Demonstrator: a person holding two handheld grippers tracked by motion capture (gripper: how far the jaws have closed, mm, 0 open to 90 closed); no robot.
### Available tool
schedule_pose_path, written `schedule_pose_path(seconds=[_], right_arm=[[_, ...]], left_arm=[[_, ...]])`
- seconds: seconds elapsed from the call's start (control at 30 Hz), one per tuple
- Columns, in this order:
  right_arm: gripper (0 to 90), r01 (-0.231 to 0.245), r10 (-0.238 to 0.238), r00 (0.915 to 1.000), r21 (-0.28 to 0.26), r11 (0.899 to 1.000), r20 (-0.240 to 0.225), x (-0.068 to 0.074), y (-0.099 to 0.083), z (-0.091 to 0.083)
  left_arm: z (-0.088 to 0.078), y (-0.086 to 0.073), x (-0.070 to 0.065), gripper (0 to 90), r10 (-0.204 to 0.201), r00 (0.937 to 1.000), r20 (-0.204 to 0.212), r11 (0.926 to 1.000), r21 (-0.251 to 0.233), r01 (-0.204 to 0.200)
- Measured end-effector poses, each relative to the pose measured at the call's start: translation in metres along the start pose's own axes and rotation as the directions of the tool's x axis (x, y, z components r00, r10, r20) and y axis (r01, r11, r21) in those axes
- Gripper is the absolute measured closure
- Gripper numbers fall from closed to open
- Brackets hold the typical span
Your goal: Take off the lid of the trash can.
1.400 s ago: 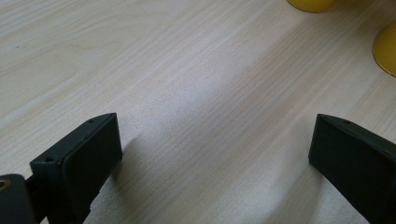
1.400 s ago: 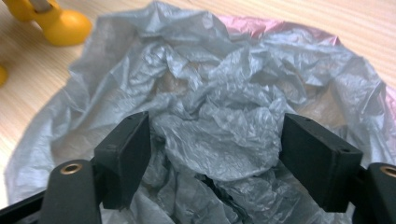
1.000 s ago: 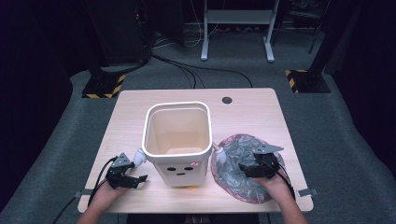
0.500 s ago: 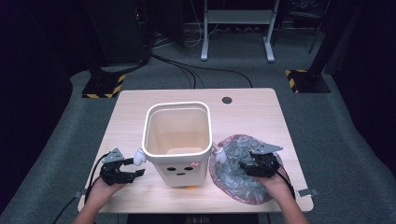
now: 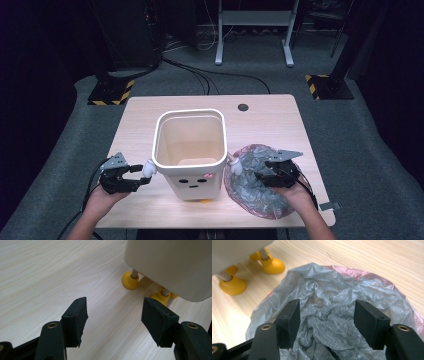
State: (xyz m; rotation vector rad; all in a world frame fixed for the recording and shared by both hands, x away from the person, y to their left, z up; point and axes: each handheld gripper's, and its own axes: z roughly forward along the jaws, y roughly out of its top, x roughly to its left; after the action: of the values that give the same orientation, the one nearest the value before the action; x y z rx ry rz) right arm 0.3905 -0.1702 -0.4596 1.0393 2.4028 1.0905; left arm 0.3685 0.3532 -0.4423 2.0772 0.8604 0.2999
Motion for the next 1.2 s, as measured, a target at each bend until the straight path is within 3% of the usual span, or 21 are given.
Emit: schedule_pose_path(seconds=[0.33, 0.5, 0.83, 0.97, 1.2], right_arm=[[35.9, -0.003, 0.002, 0.9999, -0.062, 0.998, -0.012, 0.001, 0.018, -0.021], [35.0, 0.023, -0.025, 0.9995, -0.064, 0.998, -0.021, 0.005, 0.027, -0.028], [35.2, 0.047, -0.053, 0.9964, -0.090, 0.995, -0.066, 0.013, 0.046, -0.041], [35.2, 0.053, -0.060, 0.9950, -0.092, 0.994, -0.079, 0.014, 0.055, -0.044], [35.2, 0.055, -0.066, 0.9925, -0.105, 0.993, -0.104, 0.015, 0.072, -0.049]], left_arm=[[-0.019, 0.011, 0.001, 30.1, -0.042, 0.9991, 0.005, 0.9969, -0.066, 0.042], [-0.028, 0.018, -0.004, 27.9, -0.007, 1.0000, -0.004, 0.9983, -0.057, 0.007], [-0.046, 0.040, -0.015, 31.1, 0.046, 0.9985, 0.028, 0.9974, -0.057, -0.044], [-0.052, 0.048, -0.019, 31.9, 0.067, 0.9975, 0.024, 0.9967, -0.047, -0.066], [-0.068, 0.060, -0.019, 31.6, 0.068, 0.9974, 0.024, 0.9951, -0.073, -0.066]])
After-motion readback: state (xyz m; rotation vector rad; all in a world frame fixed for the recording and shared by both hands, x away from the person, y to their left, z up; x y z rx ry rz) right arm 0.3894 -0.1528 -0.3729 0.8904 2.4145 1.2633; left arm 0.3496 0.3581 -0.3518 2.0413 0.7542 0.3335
